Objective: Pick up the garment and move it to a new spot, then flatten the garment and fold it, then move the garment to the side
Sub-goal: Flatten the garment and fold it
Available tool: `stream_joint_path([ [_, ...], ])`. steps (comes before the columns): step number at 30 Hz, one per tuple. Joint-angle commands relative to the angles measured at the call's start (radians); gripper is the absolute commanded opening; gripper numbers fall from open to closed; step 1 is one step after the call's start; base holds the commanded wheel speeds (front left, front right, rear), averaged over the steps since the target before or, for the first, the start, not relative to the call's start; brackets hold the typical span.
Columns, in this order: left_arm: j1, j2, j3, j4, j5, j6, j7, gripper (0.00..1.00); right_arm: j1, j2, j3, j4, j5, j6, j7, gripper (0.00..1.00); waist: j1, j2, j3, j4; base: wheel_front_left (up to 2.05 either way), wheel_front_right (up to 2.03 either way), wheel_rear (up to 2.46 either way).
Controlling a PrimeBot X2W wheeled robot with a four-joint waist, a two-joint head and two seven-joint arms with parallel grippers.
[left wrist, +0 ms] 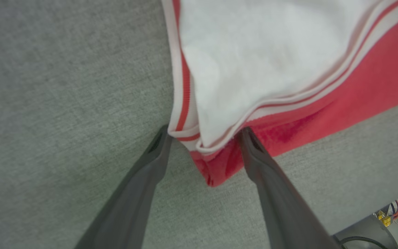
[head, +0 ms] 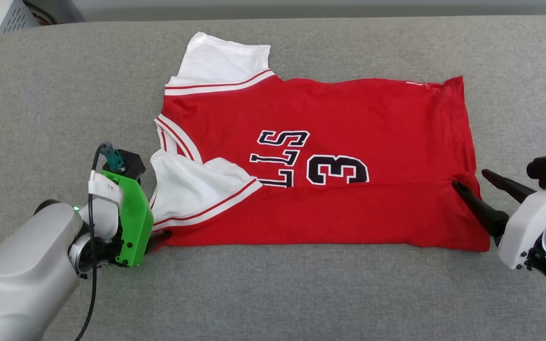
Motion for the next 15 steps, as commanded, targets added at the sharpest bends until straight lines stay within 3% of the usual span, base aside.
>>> stream_joint_path([
  [1,0.061,-0.041,-0.040,0.027,-0.010,-0.002,-0.016,0.00,-0.016,-0.008,0.000,-0.007,-0.021,-0.001,0.004,1.00,0.0000,-0.0001,-0.008,-0.001,0.00,0.00,0.00],
  [7,0.051,-0.019,-0.046,0.006,-0.019,-0.002,-0.117,0.00,-0.043,-0.067,-0.017,-0.059,-0.053,-0.001,0.040,1.00,0.0000,-0.0001,-0.048,0.007,0.00,0.00,0.00],
  [15,0.033,0.044,-0.053,-0.082,0.007,-0.002,-0.229,0.00,-0.067,-0.175,-0.039,-0.145,-0.043,-0.001,0.223,1.00,0.0000,-0.0001,-0.076,0.018,0.00,0.00,0.00],
])
